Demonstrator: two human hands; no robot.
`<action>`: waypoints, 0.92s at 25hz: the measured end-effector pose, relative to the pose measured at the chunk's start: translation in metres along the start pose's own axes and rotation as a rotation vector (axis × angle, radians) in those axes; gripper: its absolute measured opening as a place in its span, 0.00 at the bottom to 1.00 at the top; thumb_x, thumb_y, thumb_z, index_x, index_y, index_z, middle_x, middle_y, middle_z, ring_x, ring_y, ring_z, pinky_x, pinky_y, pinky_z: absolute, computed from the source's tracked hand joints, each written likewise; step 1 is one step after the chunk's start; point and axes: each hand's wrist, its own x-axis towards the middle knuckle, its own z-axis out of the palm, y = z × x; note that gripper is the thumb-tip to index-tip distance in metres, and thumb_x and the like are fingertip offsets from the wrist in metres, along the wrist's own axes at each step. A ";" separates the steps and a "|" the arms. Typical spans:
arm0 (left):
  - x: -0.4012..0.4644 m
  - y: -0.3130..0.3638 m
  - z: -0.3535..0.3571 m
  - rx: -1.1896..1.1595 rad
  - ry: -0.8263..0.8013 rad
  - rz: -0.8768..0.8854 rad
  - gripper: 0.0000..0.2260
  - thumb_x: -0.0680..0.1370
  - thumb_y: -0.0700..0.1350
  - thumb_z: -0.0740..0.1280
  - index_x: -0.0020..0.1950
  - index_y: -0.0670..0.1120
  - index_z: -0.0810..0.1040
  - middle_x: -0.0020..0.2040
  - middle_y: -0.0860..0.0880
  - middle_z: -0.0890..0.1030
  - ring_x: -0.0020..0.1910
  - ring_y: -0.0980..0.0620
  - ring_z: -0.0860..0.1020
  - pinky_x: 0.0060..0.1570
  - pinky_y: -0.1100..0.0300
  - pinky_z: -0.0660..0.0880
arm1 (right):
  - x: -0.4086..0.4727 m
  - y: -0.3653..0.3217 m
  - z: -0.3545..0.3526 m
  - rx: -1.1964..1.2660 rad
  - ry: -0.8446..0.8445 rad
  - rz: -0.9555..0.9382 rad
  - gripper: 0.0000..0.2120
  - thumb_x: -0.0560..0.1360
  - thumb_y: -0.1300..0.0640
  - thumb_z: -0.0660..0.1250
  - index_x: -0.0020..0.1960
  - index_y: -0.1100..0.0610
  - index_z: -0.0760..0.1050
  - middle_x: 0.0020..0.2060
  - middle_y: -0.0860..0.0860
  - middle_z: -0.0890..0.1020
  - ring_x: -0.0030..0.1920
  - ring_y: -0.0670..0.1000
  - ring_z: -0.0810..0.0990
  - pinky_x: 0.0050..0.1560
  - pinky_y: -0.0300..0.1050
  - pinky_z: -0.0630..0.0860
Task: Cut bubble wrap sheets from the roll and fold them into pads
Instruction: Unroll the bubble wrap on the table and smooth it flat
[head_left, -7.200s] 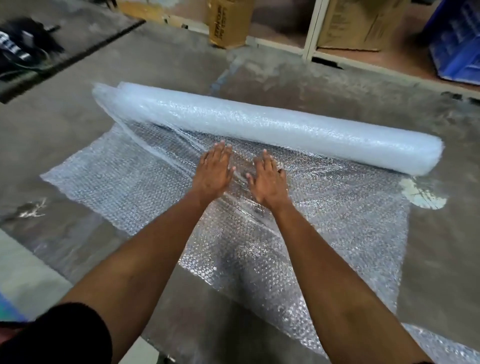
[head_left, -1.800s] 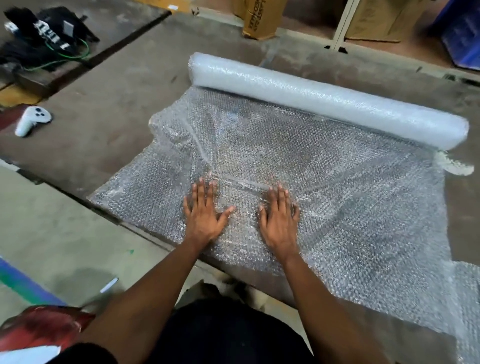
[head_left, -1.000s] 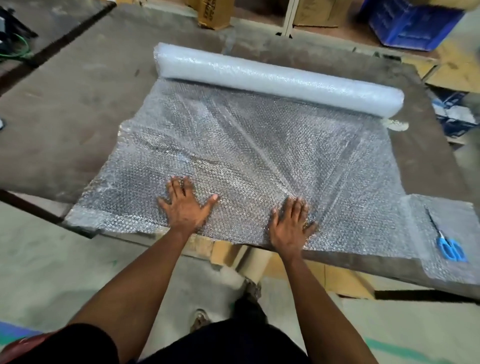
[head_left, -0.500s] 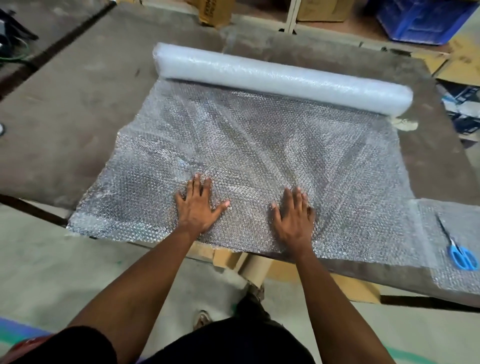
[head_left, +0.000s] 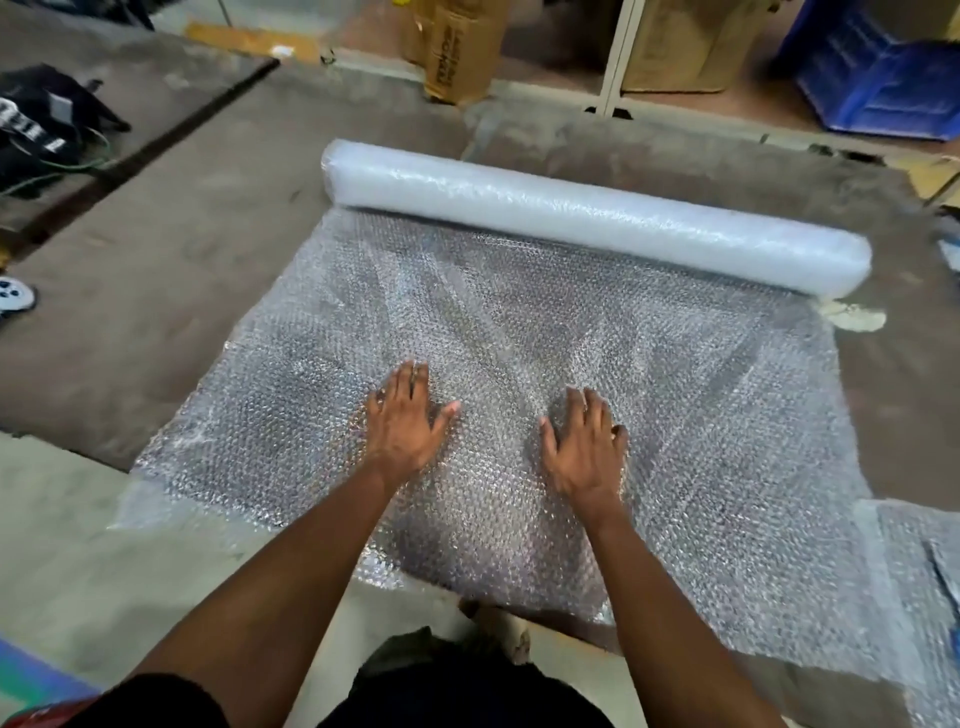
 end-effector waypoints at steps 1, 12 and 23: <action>0.012 0.007 -0.003 -0.010 0.009 -0.004 0.41 0.82 0.74 0.43 0.86 0.50 0.40 0.86 0.45 0.43 0.85 0.43 0.47 0.81 0.35 0.50 | 0.014 0.004 -0.003 -0.003 0.004 -0.020 0.37 0.85 0.31 0.44 0.87 0.51 0.42 0.86 0.55 0.47 0.86 0.58 0.48 0.82 0.65 0.46; 0.185 0.055 -0.051 -0.157 0.083 0.147 0.35 0.82 0.49 0.70 0.85 0.49 0.56 0.84 0.48 0.62 0.79 0.44 0.67 0.80 0.43 0.63 | 0.178 0.000 -0.038 -0.066 0.041 -0.112 0.35 0.87 0.40 0.53 0.87 0.56 0.46 0.86 0.56 0.51 0.85 0.59 0.54 0.82 0.62 0.55; 0.318 0.072 -0.056 -0.103 0.060 0.348 0.38 0.84 0.51 0.67 0.87 0.50 0.47 0.86 0.46 0.51 0.81 0.41 0.63 0.77 0.40 0.66 | 0.278 -0.039 -0.042 -0.013 0.135 0.037 0.34 0.87 0.44 0.56 0.86 0.54 0.45 0.85 0.58 0.55 0.79 0.61 0.67 0.78 0.64 0.63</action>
